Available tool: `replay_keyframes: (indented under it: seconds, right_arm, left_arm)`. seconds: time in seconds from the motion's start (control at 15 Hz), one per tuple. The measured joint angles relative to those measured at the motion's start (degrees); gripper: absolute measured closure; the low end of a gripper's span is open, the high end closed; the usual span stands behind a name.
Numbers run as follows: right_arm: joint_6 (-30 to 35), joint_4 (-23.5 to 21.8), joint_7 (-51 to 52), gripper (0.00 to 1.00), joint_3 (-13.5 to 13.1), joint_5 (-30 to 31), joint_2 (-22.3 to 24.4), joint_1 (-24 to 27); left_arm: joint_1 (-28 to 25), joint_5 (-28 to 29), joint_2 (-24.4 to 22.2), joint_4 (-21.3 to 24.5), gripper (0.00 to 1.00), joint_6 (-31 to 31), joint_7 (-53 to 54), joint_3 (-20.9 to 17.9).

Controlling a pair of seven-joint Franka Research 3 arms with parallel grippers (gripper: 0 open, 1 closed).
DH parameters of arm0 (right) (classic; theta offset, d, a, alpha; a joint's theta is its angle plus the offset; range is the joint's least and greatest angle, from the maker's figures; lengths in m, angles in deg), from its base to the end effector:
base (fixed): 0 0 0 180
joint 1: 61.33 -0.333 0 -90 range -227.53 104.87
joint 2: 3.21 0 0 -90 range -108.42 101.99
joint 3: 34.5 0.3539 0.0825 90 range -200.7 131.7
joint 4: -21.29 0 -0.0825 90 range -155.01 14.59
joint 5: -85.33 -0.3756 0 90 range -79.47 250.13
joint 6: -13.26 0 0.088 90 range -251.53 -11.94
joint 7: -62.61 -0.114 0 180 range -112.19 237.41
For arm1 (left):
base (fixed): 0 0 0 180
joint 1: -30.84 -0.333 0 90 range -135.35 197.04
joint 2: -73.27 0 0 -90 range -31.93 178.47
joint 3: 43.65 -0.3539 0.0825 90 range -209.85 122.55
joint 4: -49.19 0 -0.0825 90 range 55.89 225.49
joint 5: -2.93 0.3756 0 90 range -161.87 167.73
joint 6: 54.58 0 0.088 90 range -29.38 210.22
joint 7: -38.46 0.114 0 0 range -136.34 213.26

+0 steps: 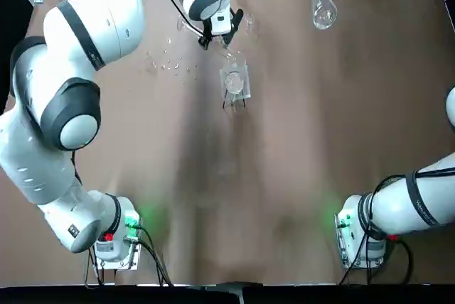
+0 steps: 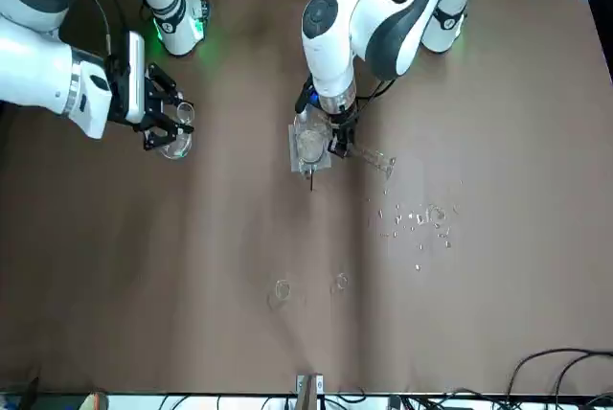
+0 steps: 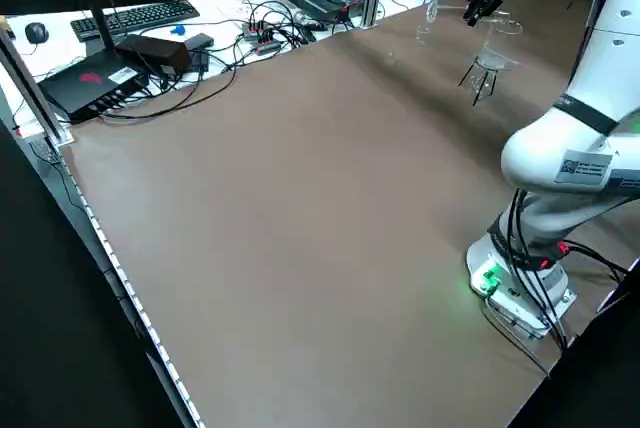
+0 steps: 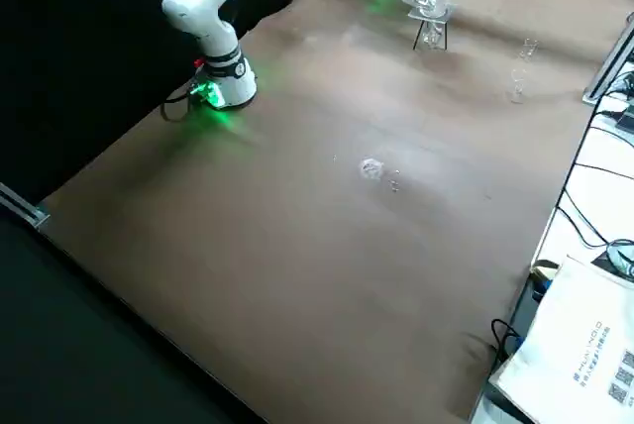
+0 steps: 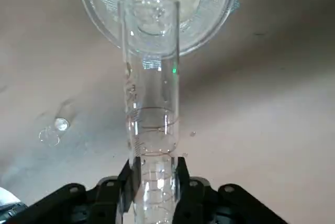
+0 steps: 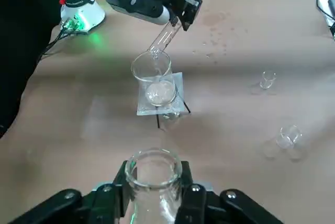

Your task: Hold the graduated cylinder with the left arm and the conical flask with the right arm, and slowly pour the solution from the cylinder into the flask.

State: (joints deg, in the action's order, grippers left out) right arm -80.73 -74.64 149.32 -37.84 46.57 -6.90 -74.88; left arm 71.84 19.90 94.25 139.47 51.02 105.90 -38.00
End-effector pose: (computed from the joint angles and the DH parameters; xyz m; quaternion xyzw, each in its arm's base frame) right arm 0.5484 0.1683 0.6005 -0.6547 -0.6796 -0.1666 0.2860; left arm 0.4783 -0.4574 0.4561 -0.5017 0.8550 0.0689 0.1118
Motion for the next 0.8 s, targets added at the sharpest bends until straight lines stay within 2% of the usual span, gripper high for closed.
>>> replay_keyframes:
  seconds: [0.33, 0.53, 0.8]
  right_arm:
    - [-0.69, -0.03, -1.76, 0.61, 0.00, 0.45, 0.00, -1.42]
    - [-2.08, -0.15, -3.25, 0.61, 0.01, 0.58, 0.00, -2.84]
    - [-3.52, -0.30, -6.84, 0.61, 0.03, 2.43, 0.00, -5.46]
  left_arm:
    - [-0.16, -0.43, -0.17, -0.21, 0.66, -0.03, -0.30, -0.04]
    - [-2.22, -8.94, -0.63, -0.35, 0.66, -0.06, -0.30, -0.44]
    - [-9.24, -21.56, -1.84, -0.61, 0.66, -0.07, 1.66, -0.35]
